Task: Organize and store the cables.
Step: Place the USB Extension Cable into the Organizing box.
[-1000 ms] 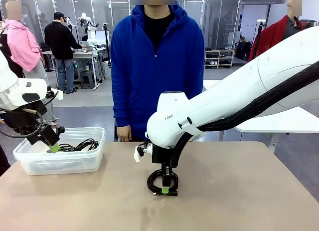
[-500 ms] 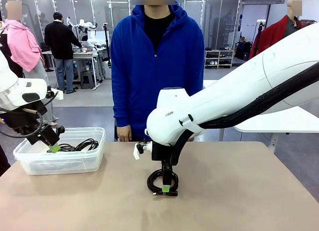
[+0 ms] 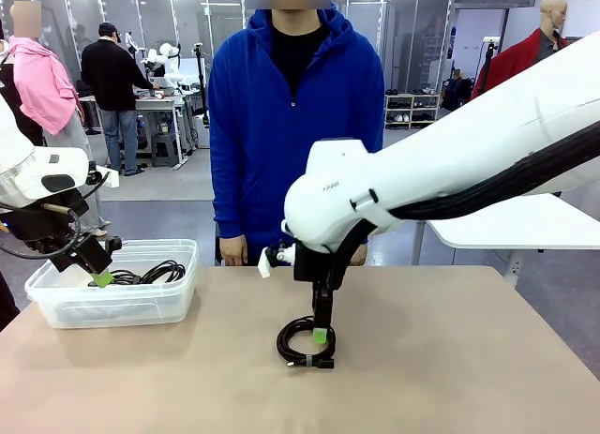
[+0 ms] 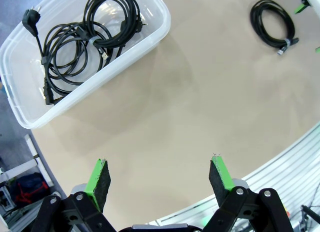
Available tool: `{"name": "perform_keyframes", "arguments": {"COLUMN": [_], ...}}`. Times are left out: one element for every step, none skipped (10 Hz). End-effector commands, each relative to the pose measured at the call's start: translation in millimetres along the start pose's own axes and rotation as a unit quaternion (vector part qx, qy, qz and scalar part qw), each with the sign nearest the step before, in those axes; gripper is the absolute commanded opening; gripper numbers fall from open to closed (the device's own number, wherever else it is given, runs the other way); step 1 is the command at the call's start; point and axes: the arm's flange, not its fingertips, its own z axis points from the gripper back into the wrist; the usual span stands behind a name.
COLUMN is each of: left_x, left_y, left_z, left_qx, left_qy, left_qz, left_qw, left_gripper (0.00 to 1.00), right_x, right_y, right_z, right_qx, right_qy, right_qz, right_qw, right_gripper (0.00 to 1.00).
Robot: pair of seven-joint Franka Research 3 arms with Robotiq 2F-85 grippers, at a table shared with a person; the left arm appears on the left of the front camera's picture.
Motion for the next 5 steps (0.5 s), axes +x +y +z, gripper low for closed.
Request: {"name": "perform_keyframes", "arguments": {"left_x": [-0.7,-0.7,-0.7,-0.7,-0.7], "left_y": [0.0,0.0,0.0,0.0,0.0], "left_z": [0.3,0.3,0.3,0.3,0.3], "left_qx": [0.002,0.002,0.002,0.002,0.002], "left_qy": [0.001,0.001,0.001,0.001,0.001], "left_qz": [0.002,0.002,0.002,0.002,0.002], "left_qw": [1.000,1.000,1.000,1.000,1.000], "left_gripper": [1.00,1.00,1.00,1.00,1.00], "right_x": [-28.3,-39.6,-51.8,-64.0,-80.1], "right_y": [10.0,9.1,6.6,7.4,7.5], "right_z": [18.4,25.9,35.6,48.7,62.3], "right_qx": [-0.004,-0.009,-0.010,-0.021,-0.033], "right_qy": [-0.014,-0.021,-0.037,-0.049,-0.065], "right_qz": [-0.022,-0.031,-0.041,-0.047,-0.056], "right_qw": [1.000,0.999,0.998,0.997,0.996], "right_gripper": [1.00,1.00,1.00,1.00,1.00]}}
